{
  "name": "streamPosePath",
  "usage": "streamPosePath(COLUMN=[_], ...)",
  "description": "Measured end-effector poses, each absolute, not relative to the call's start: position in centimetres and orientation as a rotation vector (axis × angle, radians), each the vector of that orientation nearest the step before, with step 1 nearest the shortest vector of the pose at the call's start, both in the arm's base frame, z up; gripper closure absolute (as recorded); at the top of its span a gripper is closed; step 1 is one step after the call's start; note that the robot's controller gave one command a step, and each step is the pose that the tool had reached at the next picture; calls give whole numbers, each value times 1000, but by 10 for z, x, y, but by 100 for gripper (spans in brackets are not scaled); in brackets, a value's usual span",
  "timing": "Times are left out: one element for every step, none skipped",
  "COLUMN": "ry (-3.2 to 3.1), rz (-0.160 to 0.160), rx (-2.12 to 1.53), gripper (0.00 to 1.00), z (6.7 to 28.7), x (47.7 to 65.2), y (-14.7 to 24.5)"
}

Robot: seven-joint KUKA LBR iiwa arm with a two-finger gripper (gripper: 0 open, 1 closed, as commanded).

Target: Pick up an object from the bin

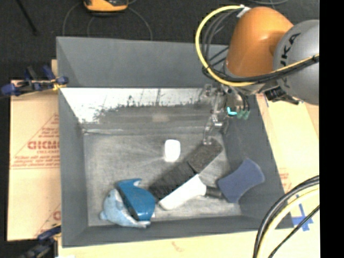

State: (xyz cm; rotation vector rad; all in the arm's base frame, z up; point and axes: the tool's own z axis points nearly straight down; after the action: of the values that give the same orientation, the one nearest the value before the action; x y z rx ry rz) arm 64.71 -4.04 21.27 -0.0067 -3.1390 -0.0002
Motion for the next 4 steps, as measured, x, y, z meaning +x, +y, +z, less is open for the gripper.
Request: streamPosePath(ry=[-3147,-3143,-3080,-2933], rz=[1,2,6,14], rx=[-5,263,662,1135], gripper=[0,0,0,100], z=[217,197,128,84], x=[649,648,640,645], y=[-40,-51,-56,-50])
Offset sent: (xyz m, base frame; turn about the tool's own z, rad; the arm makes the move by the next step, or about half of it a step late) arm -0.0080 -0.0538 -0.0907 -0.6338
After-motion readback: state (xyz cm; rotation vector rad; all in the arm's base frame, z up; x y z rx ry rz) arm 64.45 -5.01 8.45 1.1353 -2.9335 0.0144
